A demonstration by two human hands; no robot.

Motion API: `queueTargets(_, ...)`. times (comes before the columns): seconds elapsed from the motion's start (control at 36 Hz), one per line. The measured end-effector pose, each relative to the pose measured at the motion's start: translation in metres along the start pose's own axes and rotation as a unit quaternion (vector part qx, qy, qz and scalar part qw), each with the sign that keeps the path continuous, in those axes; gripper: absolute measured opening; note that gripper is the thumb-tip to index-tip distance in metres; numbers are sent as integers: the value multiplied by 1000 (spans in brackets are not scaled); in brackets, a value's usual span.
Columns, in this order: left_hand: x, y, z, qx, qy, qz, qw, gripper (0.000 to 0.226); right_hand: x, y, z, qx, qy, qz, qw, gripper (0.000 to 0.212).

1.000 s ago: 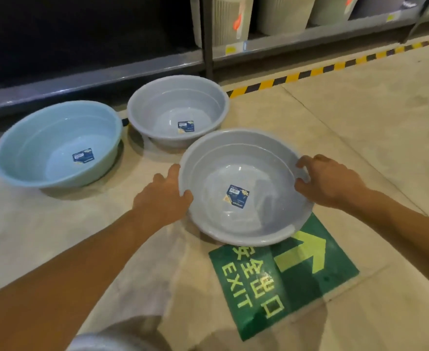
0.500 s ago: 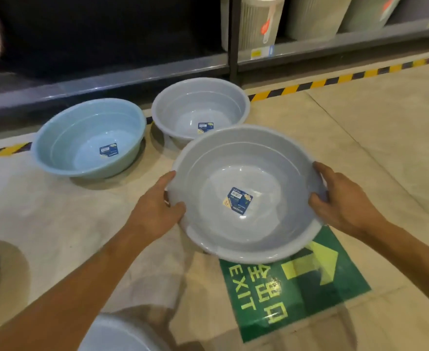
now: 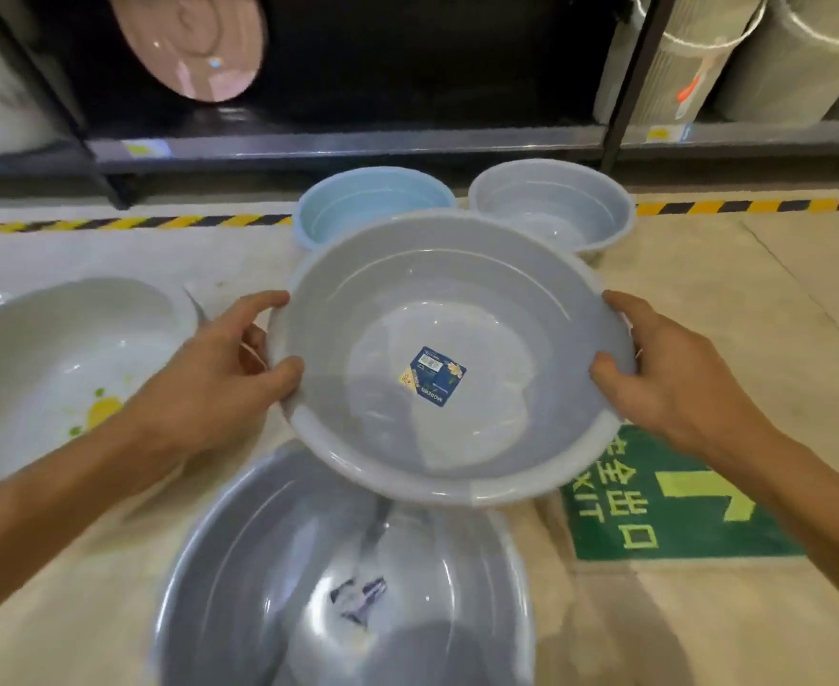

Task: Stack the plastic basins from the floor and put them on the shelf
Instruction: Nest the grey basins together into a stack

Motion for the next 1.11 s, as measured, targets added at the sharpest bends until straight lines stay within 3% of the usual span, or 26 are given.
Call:
queueTargets(0.22, -51, 68, 127, 15, 42, -57, 997, 80, -96, -25, 51, -42, 79, 1, 996, 65)
queueTargets(0.33, -67, 76, 176, 36, 53, -59, 996, 75, -118, -39, 80, -65, 97, -9, 993, 64)
queueTargets(0.53, -89, 49, 220, 35, 57, -56, 996, 76, -105, -64, 117, -93, 86, 32, 991, 74)
queueTargets(1.11, -136, -42, 226, -53, 75, -76, 993, 78, -50, -115, 148, -111, 66, 99, 987, 67)
Point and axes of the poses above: each hand's wrist, its own z-axis away from the middle knuckle, its own y-axis out of the back of the hand, x = y × z, the point moved 6 cm from there along -z, towards the middle knuckle, and after that the axes turned 6 degrees about -x, right-handed, at the moved point
